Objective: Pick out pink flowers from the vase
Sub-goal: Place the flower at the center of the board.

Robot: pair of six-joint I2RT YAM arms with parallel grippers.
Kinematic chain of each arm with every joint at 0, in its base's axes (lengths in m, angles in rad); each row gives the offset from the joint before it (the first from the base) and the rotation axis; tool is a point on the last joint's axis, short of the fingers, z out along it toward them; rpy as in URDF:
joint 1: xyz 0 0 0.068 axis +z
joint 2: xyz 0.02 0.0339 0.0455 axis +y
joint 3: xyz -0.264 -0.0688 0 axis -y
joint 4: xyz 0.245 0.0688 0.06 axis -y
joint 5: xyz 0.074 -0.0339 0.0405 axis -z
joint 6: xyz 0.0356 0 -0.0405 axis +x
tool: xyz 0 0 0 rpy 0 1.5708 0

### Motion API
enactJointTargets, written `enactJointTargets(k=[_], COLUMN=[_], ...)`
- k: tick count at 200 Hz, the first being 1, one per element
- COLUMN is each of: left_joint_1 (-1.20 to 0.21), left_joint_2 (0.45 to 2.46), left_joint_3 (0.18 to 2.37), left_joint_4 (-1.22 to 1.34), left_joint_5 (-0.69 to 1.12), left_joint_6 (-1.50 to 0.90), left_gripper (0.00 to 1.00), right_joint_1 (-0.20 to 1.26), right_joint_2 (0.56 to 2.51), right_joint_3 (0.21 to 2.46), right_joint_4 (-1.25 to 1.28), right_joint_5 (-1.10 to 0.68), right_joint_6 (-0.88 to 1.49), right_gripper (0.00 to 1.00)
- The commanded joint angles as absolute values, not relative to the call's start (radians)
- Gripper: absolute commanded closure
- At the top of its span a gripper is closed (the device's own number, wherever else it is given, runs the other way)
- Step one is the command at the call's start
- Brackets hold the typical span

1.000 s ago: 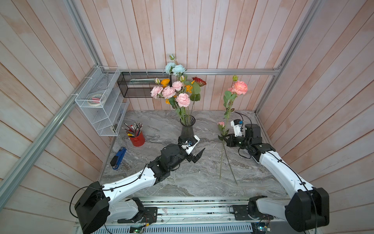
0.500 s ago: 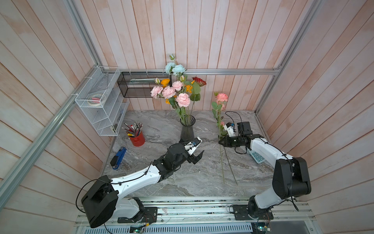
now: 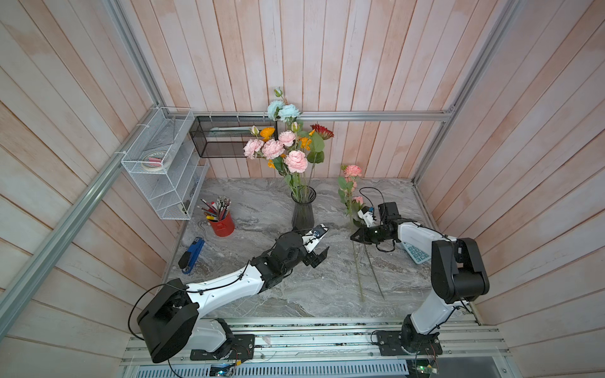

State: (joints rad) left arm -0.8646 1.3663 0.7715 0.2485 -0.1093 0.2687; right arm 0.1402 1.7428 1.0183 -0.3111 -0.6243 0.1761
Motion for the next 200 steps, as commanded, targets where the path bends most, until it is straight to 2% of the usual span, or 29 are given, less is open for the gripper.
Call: enactJointTargets(k=[1, 101, 134, 200], left_joint_1=[-0.867, -0.867, -0.867, -0.867], left_joint_2=[1.377, 1.382, 1.366, 1.328], left_joint_3=[0.792, 0.802, 0.792, 0.762], left_joint_4=[0.250, 0.245, 0.264, 0.296], left_joint_5=[-0.105, -0.110, -0.125, -0.170], left_joint_6=[0.261, 0.250, 0.248, 0.230], left_gripper=[0.00, 0.00, 0.00, 0.00], right_joint_1=[0.130, 0.105, 0.105, 0.105], right_joint_2=[1.785, 1.817, 1.796, 1.712], right_joint_3=[1.003, 0.950, 0.950, 0.956], right_joint_4=[-0.277, -0.222, -0.231, -0.259], right_joint_5=[-0.634, -0.580, -0.554, -0.504], right_joint_6=[0.179, 0.202, 0.202, 0.198], right_gripper=[1.00, 1.00, 0.86, 0.72])
